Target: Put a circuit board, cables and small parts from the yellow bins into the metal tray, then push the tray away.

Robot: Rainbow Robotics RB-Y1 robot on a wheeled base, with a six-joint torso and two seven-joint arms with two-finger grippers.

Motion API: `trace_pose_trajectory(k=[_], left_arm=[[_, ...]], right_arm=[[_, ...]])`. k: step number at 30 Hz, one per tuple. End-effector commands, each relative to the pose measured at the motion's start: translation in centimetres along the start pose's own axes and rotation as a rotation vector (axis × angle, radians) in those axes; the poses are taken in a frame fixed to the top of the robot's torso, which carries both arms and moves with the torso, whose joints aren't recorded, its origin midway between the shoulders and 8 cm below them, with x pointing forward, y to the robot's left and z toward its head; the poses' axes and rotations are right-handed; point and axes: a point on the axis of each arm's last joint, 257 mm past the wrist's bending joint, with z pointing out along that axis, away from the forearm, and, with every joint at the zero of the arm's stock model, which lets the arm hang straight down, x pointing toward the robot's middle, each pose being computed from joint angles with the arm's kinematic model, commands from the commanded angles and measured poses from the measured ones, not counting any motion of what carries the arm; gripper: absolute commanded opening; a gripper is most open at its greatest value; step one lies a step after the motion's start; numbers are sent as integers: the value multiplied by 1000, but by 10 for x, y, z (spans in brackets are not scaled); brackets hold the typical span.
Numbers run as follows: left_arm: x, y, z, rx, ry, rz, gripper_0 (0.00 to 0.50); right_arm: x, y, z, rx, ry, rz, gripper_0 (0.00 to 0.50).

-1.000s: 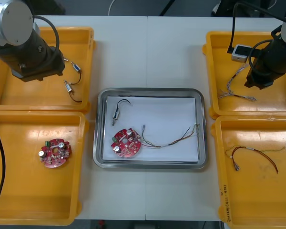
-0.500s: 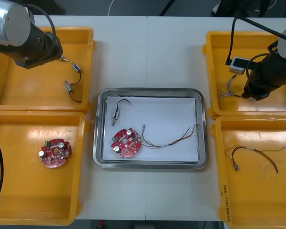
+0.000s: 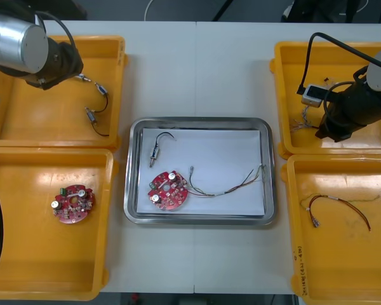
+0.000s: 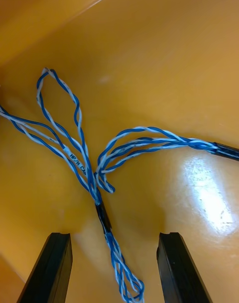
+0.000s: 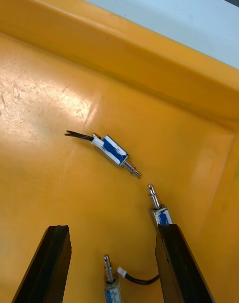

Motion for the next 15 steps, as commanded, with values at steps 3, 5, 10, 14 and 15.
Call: trace_pose_trajectory(k=[3, 5, 10, 14, 15], left_arm=[[-40, -6, 3, -25, -108, -3, 500], [-40, -8, 6, -22, -115, 1, 500], [-44, -14, 13, -1, -131, -1, 500], [-45, -18, 18, 14, -143, -1, 500], [-46, -19, 19, 19, -149, 2, 500]], right_arm=[[-2, 12, 9, -19, -15, -20, 500], [-1, 12, 10, -17, -14, -19, 500], [3, 13, 14, -7, -6, -18, 500], [4, 13, 18, 2, -4, -23, 500], [3, 12, 19, 9, -5, -25, 500]])
